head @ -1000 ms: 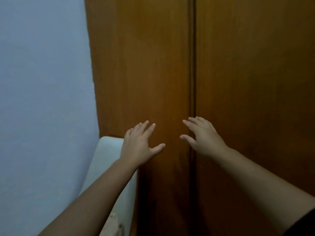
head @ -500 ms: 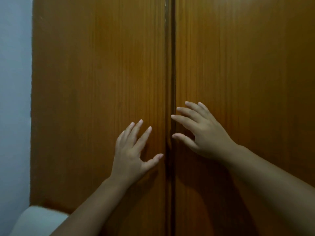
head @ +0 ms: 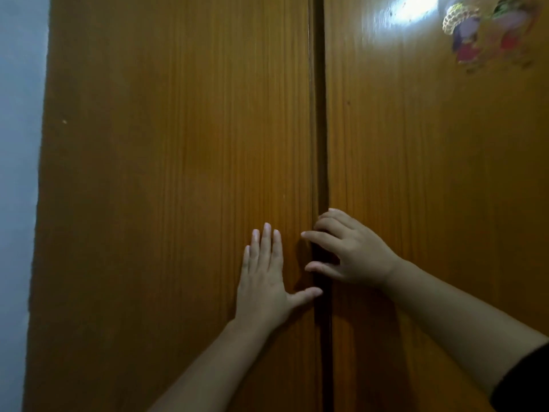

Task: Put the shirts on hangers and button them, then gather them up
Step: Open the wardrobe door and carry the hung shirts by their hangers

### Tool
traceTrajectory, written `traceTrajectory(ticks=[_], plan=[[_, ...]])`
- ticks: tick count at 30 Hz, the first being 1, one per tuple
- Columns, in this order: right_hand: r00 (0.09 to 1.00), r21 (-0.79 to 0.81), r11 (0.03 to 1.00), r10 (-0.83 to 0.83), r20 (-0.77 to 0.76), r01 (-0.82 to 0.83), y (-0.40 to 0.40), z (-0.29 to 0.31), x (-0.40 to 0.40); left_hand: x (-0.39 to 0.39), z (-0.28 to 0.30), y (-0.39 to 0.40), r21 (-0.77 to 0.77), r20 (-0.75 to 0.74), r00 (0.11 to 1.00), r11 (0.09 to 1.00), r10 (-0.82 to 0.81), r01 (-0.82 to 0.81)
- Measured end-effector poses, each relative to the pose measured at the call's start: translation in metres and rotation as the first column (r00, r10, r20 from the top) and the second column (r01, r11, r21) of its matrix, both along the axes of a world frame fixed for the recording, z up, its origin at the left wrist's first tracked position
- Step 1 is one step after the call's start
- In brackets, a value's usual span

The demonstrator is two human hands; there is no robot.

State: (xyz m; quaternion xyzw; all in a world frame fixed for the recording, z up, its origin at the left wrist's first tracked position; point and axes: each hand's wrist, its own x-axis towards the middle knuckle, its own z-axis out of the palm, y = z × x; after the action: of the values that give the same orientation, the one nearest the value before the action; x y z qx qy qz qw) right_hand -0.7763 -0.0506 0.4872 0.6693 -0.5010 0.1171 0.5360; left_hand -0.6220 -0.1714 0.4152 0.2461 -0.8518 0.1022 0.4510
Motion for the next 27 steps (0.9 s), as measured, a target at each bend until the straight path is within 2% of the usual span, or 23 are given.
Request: traceTrajectory(ticks=[3,8,16,20,27], plan=[[0.997,0.041,0.999,-0.026,-0.078,0.029,0.000,0.011,0.000,-0.008,0.000,-0.005,0.044,0.015,1.000,0.999,0.012,-0.013],[0.979,0.079,0.995,-0.035,-0.198,0.052,-0.006,0.021,-0.004,-0.018,-0.004,-0.011,0.023,-0.021,1.000,1.000,0.002,-0.001],[0.946,-0.008,0.999,-0.051,-0.321,0.051,-0.015,0.025,-0.011,-0.027,-0.006,-0.010,-0.021,-0.071,0.995,0.997,0.066,-0.068],[0.921,0.010,0.996,-0.083,-0.381,0.094,-0.013,0.029,-0.012,-0.036,-0.002,0.000,0.022,-0.123,0.988,0.995,0.097,-0.095],[0.884,0.085,0.995,-0.014,-0.468,0.061,-0.013,0.045,-0.014,-0.033,-0.001,-0.002,0.027,-0.086,0.994,0.997,0.073,-0.071]])
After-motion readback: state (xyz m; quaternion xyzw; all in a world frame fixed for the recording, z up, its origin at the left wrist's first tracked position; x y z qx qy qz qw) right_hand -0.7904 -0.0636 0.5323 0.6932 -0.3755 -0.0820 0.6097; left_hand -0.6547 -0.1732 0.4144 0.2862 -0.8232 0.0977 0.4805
